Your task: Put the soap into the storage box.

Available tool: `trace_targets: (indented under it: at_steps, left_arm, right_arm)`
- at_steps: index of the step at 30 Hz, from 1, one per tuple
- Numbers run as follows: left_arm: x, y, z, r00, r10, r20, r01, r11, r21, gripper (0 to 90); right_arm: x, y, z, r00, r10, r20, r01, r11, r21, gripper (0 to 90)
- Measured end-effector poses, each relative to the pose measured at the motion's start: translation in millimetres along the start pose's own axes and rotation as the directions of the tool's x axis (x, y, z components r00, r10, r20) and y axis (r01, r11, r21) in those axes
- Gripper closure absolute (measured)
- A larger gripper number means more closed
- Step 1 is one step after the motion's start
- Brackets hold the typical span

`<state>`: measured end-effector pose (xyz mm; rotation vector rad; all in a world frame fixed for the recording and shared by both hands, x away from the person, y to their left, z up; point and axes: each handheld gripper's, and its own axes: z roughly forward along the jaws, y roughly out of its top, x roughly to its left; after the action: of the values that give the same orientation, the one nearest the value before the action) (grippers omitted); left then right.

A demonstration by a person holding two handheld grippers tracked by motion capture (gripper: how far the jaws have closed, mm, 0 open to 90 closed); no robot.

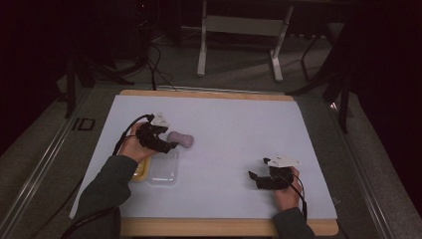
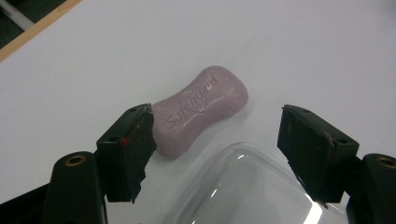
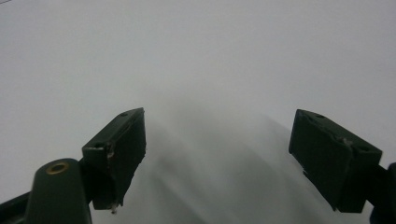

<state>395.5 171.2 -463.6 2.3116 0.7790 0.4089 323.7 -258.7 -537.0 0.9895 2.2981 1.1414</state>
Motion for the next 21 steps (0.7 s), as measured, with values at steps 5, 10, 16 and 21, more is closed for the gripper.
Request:
trace_targets:
  at_steps: [5, 10, 16, 21]
  left_arm:
    - [3.0, 0.6, 6.6, 0.9999, -0.009, 0.004, 0.009, 0.9998, 0.016, 27.0]
    - [4.7, 1.0, 14.0, 0.9998, -0.013, 0.013, 0.013, 0.9995, 0.028, 26.2]
    - [8.0, 2.9, 23.0, 0.9995, -0.028, 0.011, 0.028, 0.9986, 0.044, 23.5]
    - [11.6, 4.2, 29.9, 0.9994, -0.034, -0.005, 0.034, 0.9975, 0.061, 17.9]
  right_arm:
    - [0.2, 0.0, 0.2, 1.0000, -0.004, 0.000, 0.004, 1.000, 0.001, 18.4]
    - [0.3, 0.0, 0.2, 1.0000, -0.004, 0.000, 0.004, 1.000, 0.000, 18.4]
    - [0.4, 0.0, 0.2, 1.0000, -0.005, -0.001, 0.005, 1.000, 0.001, 18.4]
    - [0.6, 0.0, 0.1, 1.0000, -0.005, -0.001, 0.005, 1.000, 0.001, 18.4]
